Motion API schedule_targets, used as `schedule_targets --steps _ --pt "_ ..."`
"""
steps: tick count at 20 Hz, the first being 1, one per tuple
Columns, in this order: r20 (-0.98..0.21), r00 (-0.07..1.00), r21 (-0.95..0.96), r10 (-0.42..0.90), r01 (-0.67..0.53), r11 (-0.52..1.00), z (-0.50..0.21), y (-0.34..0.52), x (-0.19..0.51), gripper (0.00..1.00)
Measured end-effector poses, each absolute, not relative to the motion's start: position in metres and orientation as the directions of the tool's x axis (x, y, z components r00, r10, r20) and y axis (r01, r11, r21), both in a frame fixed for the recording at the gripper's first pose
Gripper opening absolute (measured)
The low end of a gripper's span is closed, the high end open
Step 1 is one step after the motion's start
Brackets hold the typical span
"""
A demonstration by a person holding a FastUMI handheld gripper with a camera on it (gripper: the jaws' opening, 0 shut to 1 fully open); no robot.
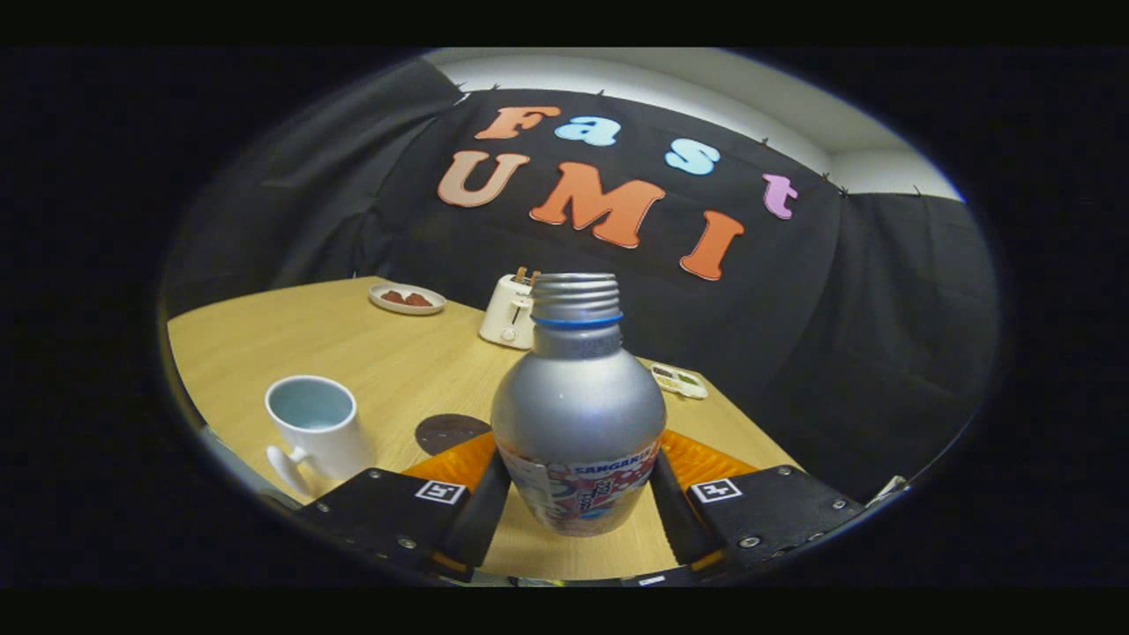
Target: Take the bottle from table, then pour the juice into the cup, finally place the bottle on the coaster
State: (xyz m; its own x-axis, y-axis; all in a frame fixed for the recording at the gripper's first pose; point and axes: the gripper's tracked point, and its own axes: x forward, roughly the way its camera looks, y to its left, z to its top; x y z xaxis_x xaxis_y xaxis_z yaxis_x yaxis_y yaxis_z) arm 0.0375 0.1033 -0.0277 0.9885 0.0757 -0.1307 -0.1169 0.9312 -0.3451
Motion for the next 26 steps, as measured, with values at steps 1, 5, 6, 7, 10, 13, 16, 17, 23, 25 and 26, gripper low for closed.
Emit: schedule_targets --steps 1,5,6,7,10,13,16,17,23,25,26 --pt "-0.127 0.988 -0.336 0.089 -0.128 0.933 -0.024 0.108 0.042 0.78" --pt "-0.11 0.978 -0.229 0.179 -0.2 0.953 -0.011 0.134 0.062 0.78" --pt "-0.111 0.971 -0.177 0.209 -0.227 0.958 -0.012 0.143 0.067 0.78" --pt "-0.113 0.964 -0.125 0.239 -0.252 0.96 -0.013 0.15 0.073 0.78" --pt "-0.13 0.953 -0.032 0.273 -0.279 0.96 -0.022 0.163 0.094 0.77" --pt "-0.151 0.946 -0.012 0.288 -0.293 0.956 -0.032 0.178 0.114 0.77" --pt "-0.187 0.933 0.002 0.309 -0.314 0.95 -0.052 0.192 0.129 0.78" --pt "-0.198 0.93 0.005 0.31 -0.315 0.949 -0.057 0.195 0.133 0.78" --pt "-0.224 0.922 0.013 0.316 -0.321 0.947 -0.08 0.196 0.142 0.8" --pt "-0.228 0.917 0.0 0.327 -0.336 0.942 -0.081 0.198 0.139 0.8" --pt "-0.23 0.915 -0.007 0.33 -0.341 0.94 -0.081 0.198 0.138 0.81"
